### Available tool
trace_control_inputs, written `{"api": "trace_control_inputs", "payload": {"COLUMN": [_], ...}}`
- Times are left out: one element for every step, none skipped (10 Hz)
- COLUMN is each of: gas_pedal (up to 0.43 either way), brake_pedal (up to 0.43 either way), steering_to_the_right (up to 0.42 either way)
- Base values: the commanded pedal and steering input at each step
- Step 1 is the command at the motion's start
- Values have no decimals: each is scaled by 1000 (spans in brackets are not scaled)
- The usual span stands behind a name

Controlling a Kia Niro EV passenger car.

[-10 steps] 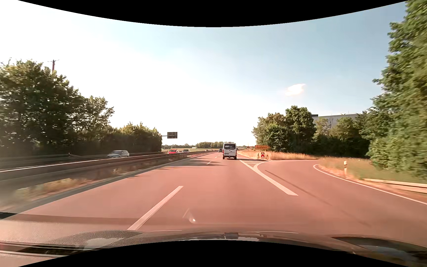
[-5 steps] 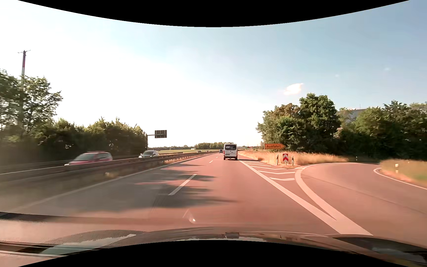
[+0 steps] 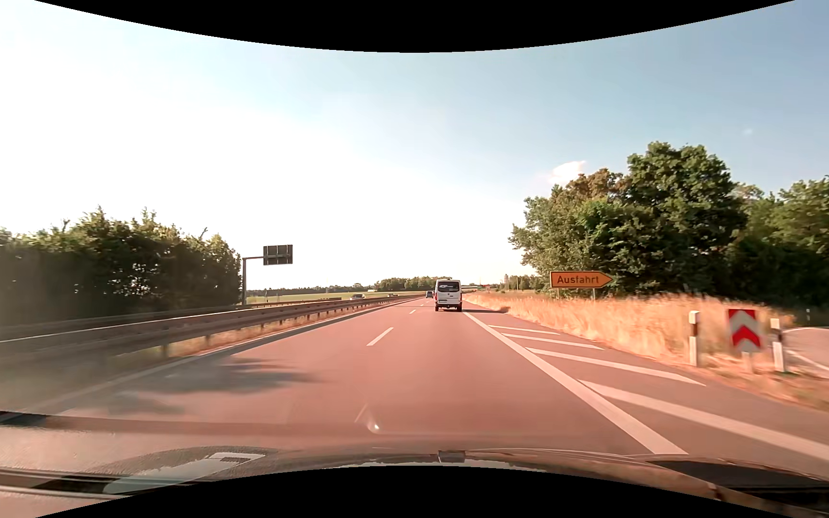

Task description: Follow the waypoints while adhering to traffic rules and regulations

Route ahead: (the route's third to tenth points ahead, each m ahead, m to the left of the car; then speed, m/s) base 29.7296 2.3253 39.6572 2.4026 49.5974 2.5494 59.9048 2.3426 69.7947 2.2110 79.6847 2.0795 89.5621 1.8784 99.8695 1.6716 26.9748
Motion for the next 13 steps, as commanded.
{"api": "trace_control_inputs", "payload": {"gas_pedal": [228, 228, 228, 228, 228, 209, 177, 169, 150, 118, 98, 87, 87], "brake_pedal": [6, 6, 6, 6, 6, 6, 6, 6, 6, 6, 6, 6, 6], "steering_to_the_right": [1, 1, 1, 1, 1, 1, 0, 0, 0, 0, 0, 0, 0]}}
